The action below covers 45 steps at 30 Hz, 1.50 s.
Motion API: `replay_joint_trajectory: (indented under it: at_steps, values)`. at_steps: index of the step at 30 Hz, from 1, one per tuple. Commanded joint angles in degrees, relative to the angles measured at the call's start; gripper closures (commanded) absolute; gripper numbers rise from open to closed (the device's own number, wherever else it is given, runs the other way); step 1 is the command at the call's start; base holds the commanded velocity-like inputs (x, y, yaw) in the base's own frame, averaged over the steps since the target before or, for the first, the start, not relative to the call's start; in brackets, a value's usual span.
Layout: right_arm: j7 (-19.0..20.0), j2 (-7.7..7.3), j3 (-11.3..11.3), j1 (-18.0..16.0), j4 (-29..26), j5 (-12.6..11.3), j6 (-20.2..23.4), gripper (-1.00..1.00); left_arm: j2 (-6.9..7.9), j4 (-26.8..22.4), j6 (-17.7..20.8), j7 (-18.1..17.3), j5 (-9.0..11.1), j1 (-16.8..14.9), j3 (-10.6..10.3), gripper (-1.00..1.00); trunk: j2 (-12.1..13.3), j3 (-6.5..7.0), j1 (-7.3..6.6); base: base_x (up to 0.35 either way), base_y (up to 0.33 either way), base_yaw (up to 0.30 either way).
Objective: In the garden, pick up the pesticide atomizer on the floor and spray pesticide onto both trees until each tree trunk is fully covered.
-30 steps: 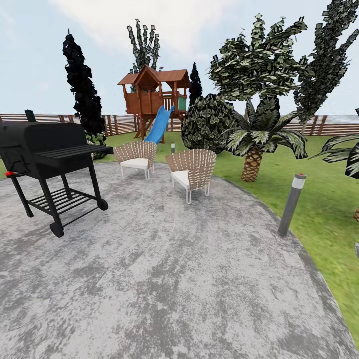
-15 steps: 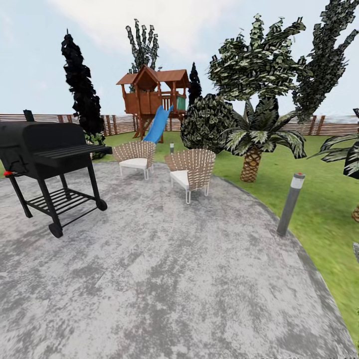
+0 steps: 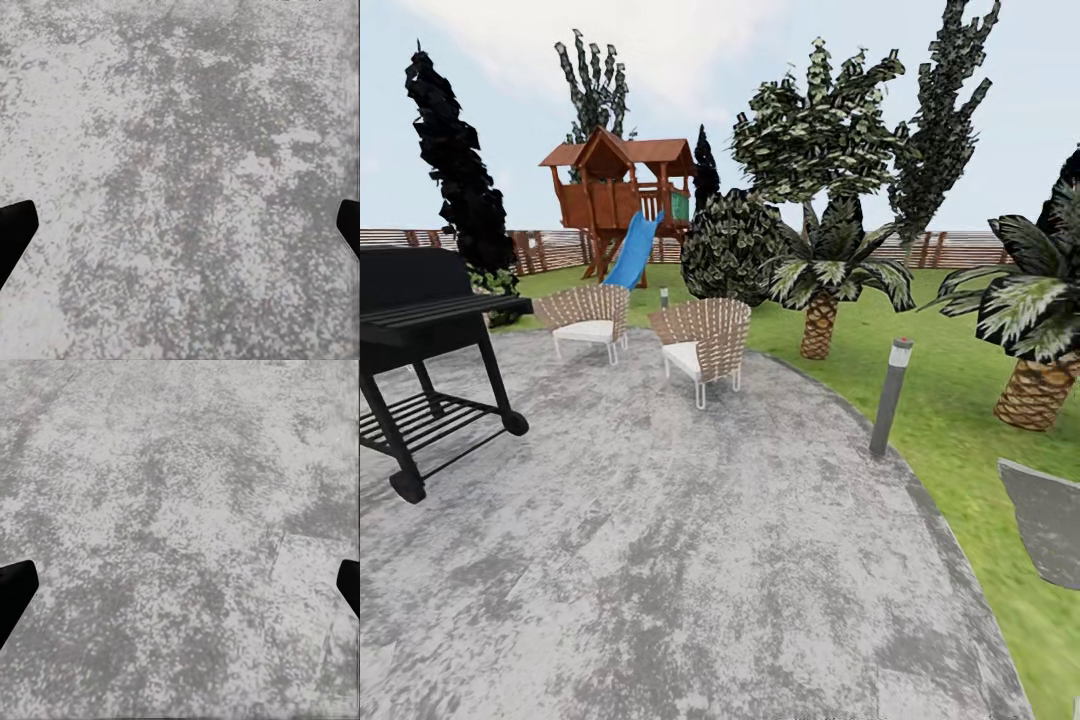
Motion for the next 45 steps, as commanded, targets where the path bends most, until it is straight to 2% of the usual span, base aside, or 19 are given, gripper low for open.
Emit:
replay_joint_trajectory:
  at_steps: [1,10,41,45]
  values:
    - [-0.02,0.00,-0.04,-0.05,0.04,-0.02,-0.19,-1.00,-0.01,-0.03,-0.20,-0.12,0.02,-0.02,0.03,-1.00,-0.03,-0.06,0.00,0.000,0.000,-0.299]
    - [-0.02,-0.01,-0.04,-0.05,0.04,-0.02,-0.18,-1.00,-0.18,0.10,-0.17,-0.01,-0.01,-0.02,-0.05,-1.00,-0.03,-0.06,0.00,0.000,0.000,-0.300]
    - [-0.02,0.06,-0.04,-0.05,0.15,-0.02,-0.18,-1.00,-0.09,0.54,-0.15,0.24,0.42,-0.02,0.28,-1.00,-12.46,-5.88,6.80,0.000,0.000,-0.299]
    - [-0.02,0.07,-0.04,-0.05,0.17,-0.02,-0.18,-1.00,-0.06,0.57,-0.15,0.24,0.42,-0.02,1.76,-1.00,-14.07,-6.77,7.68,0.000,0.000,-0.283]
